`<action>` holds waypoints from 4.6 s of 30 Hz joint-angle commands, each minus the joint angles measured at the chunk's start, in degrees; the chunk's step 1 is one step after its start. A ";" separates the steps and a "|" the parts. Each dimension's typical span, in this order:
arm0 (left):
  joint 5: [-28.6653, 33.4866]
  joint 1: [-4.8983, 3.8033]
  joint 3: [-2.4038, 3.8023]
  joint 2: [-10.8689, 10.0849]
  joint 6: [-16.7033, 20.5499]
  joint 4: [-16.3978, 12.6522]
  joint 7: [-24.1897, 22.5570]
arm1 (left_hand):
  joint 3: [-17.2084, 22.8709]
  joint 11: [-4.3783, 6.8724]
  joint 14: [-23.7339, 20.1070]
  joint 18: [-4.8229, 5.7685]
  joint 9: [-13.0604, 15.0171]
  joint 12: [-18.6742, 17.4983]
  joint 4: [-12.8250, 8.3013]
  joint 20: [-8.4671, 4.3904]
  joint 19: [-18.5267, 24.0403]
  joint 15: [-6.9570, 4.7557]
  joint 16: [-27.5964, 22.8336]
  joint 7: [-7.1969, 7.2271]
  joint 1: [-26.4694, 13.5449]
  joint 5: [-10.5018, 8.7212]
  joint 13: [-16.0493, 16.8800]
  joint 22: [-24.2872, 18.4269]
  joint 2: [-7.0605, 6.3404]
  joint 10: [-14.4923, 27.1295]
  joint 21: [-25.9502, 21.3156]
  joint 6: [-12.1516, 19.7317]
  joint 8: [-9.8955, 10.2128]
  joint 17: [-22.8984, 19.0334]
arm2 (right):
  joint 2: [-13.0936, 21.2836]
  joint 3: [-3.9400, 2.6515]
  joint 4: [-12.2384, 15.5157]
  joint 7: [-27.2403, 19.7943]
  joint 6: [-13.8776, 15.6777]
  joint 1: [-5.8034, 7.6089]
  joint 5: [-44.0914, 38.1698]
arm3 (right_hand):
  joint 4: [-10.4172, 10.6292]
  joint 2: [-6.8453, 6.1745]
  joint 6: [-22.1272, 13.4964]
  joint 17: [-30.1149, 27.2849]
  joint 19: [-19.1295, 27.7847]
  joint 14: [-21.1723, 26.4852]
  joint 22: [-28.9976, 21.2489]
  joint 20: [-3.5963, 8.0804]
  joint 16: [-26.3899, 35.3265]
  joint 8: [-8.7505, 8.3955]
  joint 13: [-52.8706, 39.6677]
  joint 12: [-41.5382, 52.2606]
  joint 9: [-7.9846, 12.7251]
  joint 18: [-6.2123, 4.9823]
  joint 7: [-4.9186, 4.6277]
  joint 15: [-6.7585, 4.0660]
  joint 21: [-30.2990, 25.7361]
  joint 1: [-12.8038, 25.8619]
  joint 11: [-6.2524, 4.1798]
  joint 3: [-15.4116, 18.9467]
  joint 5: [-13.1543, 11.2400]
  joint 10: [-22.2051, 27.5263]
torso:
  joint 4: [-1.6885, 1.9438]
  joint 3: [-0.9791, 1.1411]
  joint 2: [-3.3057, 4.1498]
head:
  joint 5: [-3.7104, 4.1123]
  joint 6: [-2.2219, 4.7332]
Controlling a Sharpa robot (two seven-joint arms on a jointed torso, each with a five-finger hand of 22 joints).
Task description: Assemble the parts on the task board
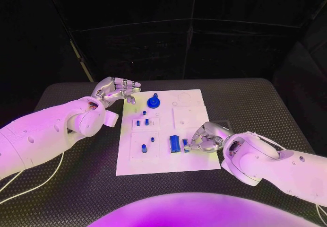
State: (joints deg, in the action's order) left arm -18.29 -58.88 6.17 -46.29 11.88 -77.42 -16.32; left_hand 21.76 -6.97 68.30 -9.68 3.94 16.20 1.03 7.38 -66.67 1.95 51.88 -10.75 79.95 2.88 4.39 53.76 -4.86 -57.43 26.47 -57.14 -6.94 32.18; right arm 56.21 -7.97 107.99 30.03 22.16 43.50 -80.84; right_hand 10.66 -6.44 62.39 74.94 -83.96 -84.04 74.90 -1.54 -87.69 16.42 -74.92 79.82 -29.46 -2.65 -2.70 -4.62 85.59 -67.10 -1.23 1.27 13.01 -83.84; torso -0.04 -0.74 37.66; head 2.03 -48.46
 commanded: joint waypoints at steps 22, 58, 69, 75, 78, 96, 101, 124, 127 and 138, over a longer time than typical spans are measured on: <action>0.21 -0.04 0.04 0.05 -0.49 -0.03 -0.27 | -0.29 0.01 -0.62 -0.76 -0.05 0.40 -0.14 0.22 0.03 0.01 -0.39 0.01 -0.23 0.26 -0.01 -0.15 0.13 0.52 -0.47 0.34 -0.29 -0.15 | -1.09 -0.01 -1.57 -0.23 -2.44 0.06 -1.15 | -3.01 2.29 0.54 11.02 -2.80 -5.13 7.36 0.42 -0.30 -0.28 -6.31 0.20 -0.35 0.93 0.03 -0.53 0.17 -5.14 -0.30 1.46 -0.68 -0.99 | -0.03 0.02 0.10 | -0.27 -0.34; 1.91 0.43 0.03 0.22 -0.74 1.24 -1.89 | -1.35 0.02 -0.79 -0.72 -0.03 0.91 0.58 0.38 0.12 0.16 -0.45 0.10 -1.61 0.21 0.05 -0.52 -0.26 0.61 -0.88 0.48 -0.42 -0.33 | -0.97 -0.08 -10.27 -31.48 3.86 3.66 32.38 | -5.08 4.46 -6.37 -11.80 11.77 1.51 -22.52 -1.71 15.47 -5.20 13.01 -23.61 1.50 -5.05 -3.32 1.88 -20.76 -7.72 2.68 4.76 -0.80 14.18 | 0.47 -0.48 -2.08 | 0.55 2.30; 10.74 1.03 0.05 3.11 -4.25 7.68 -6.64 | -6.46 -1.15 -13.65 -0.06 -0.08 -0.06 2.80 3.87 15.53 3.83 -22.70 1.14 -3.07 0.21 -0.59 -12.84 -0.06 0.65 -17.26 1.54 -0.38 -10.81 | -12.14 -0.17 -31.43 -46.51 -1.61 10.07 56.86 | -6.43 7.68 -9.60 -47.63 31.40 25.50 -52.05 -8.21 57.26 -10.59 47.92 -59.51 9.95 -7.24 -7.62 8.61 -56.36 -13.72 8.08 4.93 -5.13 28.47 | 0.28 -1.22 -4.90 | 1.40 8.38; 12.13 1.13 0.08 6.63 -0.37 12.86 -9.35 | -9.13 -2.54 -18.85 -0.26 -0.23 -5.87 3.21 8.97 29.26 6.11 -37.67 3.12 -2.15 0.12 -0.79 -24.40 1.02 1.67 -23.05 3.48 2.04 -18.34 | -18.39 -0.22 -41.77 -50.26 -5.32 11.27 64.48 | -7.80 9.51 -7.38 -61.25 31.40 26.74 -62.07 -11.50 73.36 -12.82 62.71 -69.30 16.90 -8.31 -6.77 11.15 -70.43 -13.75 9.24 6.00 -3.83 25.92 | 1.16 -1.14 -5.70 | 1.89 10.97; 13.18 1.14 0.08 8.58 2.79 15.37 -10.43 | -10.99 -2.26 -19.70 0.25 -0.26 -8.92 3.25 9.35 36.82 5.92 -42.04 2.95 -1.94 0.12 -0.85 -31.48 1.57 3.68 -23.47 4.30 3.21 -20.85 | -20.96 -0.23 -45.76 -51.00 -7.05 11.48 66.31 | -9.19 10.53 -6.77 -66.65 29.63 24.98 -66.10 -12.38 79.09 -12.76 68.07 -73.17 20.60 -8.29 -6.50 11.79 -75.55 -13.31 10.28 6.40 -3.51 23.99 | 1.56 -0.96 -5.84 | 1.52 12.08; 14.10 0.13 -2.69 5.72 14.23 3.34 -10.00 | -21.76 6.97 -48.67 5.05 -3.94 -16.20 -1.03 -0.68 55.25 -1.95 -51.88 10.75 -48.58 -2.88 -4.39 -45.69 4.86 36.12 -26.47 36.21 6.94 -28.02 | -16.65 3.83 -32.41 -53.63 8.88 14.01 71.11 | -10.66 6.44 -39.89 -74.94 61.87 60.13 -74.90 -4.18 87.69 -16.42 74.92 -79.82 29.46 -2.30 2.70 4.62 -85.59 34.75 1.23 -1.27 -13.01 59.47 | 0.04 0.74 -6.48 | -2.02 14.08; 16.10 -0.54 -4.36 3.75 22.85 -4.26 -11.66 | -21.76 6.97 -52.11 9.68 -3.94 -16.20 -1.03 -1.95 57.14 -1.95 -51.88 10.75 -54.07 -2.88 -4.39 -47.10 4.86 39.89 -26.47 39.88 6.94 -32.18 | -13.90 6.05 -24.71 -56.95 15.89 15.43 76.32 | -10.66 6.44 -43.90 -74.94 65.81 64.42 -74.90 -3.14 87.69 -16.42 74.92 -79.82 29.46 -1.68 2.70 4.62 -85.59 40.53 1.23 -1.27 -13.01 63.85 | 0.04 0.74 -6.48 | -2.03 14.08; 18.29 -1.28 -6.17 1.60 32.24 -12.53 -13.47 | -21.76 6.97 -62.04 9.68 -3.94 -16.20 -1.03 -7.38 66.67 -1.95 -51.88 10.75 -69.95 -2.88 -4.39 -53.76 4.86 50.65 -26.47 50.48 6.94 -32.18 | -11.51 7.97 -18.04 -59.83 21.96 16.66 80.84 | -10.66 6.44 -55.24 -74.94 76.81 76.43 -74.90 1.54 87.69 -16.42 74.92 -79.82 29.46 2.65 2.70 4.62 -85.59 56.76 1.23 -1.27 -13.01 76.08 | 0.04 0.74 -6.48 | -2.03 14.08; 18.29 -1.28 -6.17 1.60 32.24 -12.53 -13.47 | -21.76 6.97 -62.68 9.68 -3.94 -16.20 -1.03 -7.38 66.67 -1.95 -51.88 10.75 -71.00 -2.88 -4.39 -53.76 4.86 51.37 -26.47 51.20 6.94 -32.18 | -11.51 7.97 -18.04 -59.83 21.96 16.66 80.84 | -10.66 6.44 -55.98 -74.94 77.61 77.19 -74.90 1.54 87.69 -16.42 74.92 -79.82 29.46 2.65 2.70 4.62 -85.59 57.81 1.23 -1.27 -13.01 76.83 | 0.04 0.74 -6.48 | -2.03 14.08; 18.29 -1.28 -6.17 1.60 32.24 -12.53 -13.47 | -21.76 6.97 -68.30 9.68 -3.94 -16.20 -1.03 -7.38 66.67 -1.95 -51.88 10.75 -79.95 -2.88 -4.39 -53.76 4.86 57.43 -26.47 57.14 6.94 -32.18 | -11.51 7.97 -18.04 -59.83 21.96 16.66 80.84 | -10.66 6.44 -62.39 -74.94 83.96 84.04 -74.90 1.54 87.69 -16.42 74.92 -79.82 29.46 2.65 2.70 4.62 -85.59 67.10 1.23 -1.27 -13.01 83.84 | 0.04 0.74 -6.48 | -2.03 14.08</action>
State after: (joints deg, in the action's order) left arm 0.05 -60.02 -0.06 -44.69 43.72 -89.85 -28.58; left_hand 0.33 -0.01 0.51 -0.34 0.09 0.22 -0.01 -0.01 -0.29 0.03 0.40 -0.01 2.64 0.22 0.09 0.08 0.04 -0.48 0.28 -0.50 -0.24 0.10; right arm 44.68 0.04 89.81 -28.90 43.69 60.03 0.03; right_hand -0.02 -0.03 0.51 0.07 -0.50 -0.78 0.09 -0.01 -0.28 0.23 -0.08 0.21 -0.06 -0.39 -0.02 -0.02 0.39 -2.62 0.00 0.34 0.37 -0.85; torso -0.01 0.00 31.18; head 0.01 -34.37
